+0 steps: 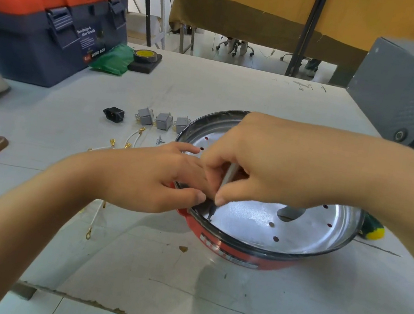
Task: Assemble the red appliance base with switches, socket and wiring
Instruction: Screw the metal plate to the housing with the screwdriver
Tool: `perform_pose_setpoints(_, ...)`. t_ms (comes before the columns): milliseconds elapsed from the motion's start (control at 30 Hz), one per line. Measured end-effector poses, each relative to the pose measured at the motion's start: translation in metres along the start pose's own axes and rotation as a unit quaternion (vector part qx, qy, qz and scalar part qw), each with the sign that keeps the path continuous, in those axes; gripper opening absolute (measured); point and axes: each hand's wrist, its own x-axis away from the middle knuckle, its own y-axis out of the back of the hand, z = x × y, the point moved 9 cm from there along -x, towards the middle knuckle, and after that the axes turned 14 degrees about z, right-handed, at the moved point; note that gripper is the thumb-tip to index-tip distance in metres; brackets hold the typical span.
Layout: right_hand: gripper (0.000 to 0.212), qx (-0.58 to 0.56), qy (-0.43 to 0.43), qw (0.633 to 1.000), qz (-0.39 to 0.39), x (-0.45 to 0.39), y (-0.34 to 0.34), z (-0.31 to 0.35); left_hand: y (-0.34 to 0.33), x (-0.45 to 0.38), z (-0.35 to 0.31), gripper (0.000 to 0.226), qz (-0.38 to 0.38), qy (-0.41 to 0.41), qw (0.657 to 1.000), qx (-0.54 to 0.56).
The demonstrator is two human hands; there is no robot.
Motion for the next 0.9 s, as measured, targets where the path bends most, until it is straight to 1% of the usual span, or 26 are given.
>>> perform_pose_setpoints(67,0.007,0.017,0.0,1.0,-0.011,-0.005,-0.004,0.0,0.0,0.001,0.0,0.038,0.003,0.002,1.0,0.012)
perform_pose_setpoints(100,0.008,0.033,0.0,0.999,-0.02,-0.008,-0.004,-0.001,0.0,0.001,-0.002,0.037,0.006,-0.003,1.0,0.019)
perform_pose_setpoints(200,0.018,0.092,0.013,0.995,-0.042,-0.013,0.003,0.0,0.0,0.001,-0.003,0.037,0.01,-0.005,1.0,0.028)
perform_pose_setpoints(333,0.018,0.092,0.025,0.995,-0.043,-0.015,0.004,-0.002,-0.002,0.001,-0.002,0.041,0.02,0.005,0.999,0.042)
perform_pose_setpoints(467,0.018,0.098,0.017,0.994,-0.046,-0.016,0.004,-0.006,-0.003,0.0,0.001,0.044,0.024,0.015,0.997,0.071)
perform_pose_setpoints(600,0.011,0.116,-0.002,0.992,-0.056,-0.019,-0.003,-0.01,-0.002,0.002,0.001,0.037,0.011,0.014,0.998,0.068)
perform_pose_setpoints(667,0.012,0.157,-0.008,0.984,-0.079,-0.019,-0.001,-0.01,-0.002,0.002,-0.002,0.027,0.014,0.005,0.998,0.058)
perform_pose_setpoints(733,0.016,0.179,-0.02,0.979,-0.094,-0.018,0.004,-0.011,-0.001,0.002,-0.003,0.021,0.015,0.002,0.998,0.053)
perform_pose_setpoints(833,0.02,0.195,-0.023,0.975,-0.101,-0.016,0.008,-0.011,0.0,0.002,-0.004,0.026,0.007,-0.002,0.999,0.048)
perform_pose_setpoints(900,0.019,0.182,-0.022,0.978,-0.095,-0.017,0.004,-0.01,0.0,0.002,-0.004,0.03,0.002,0.001,0.999,0.046)
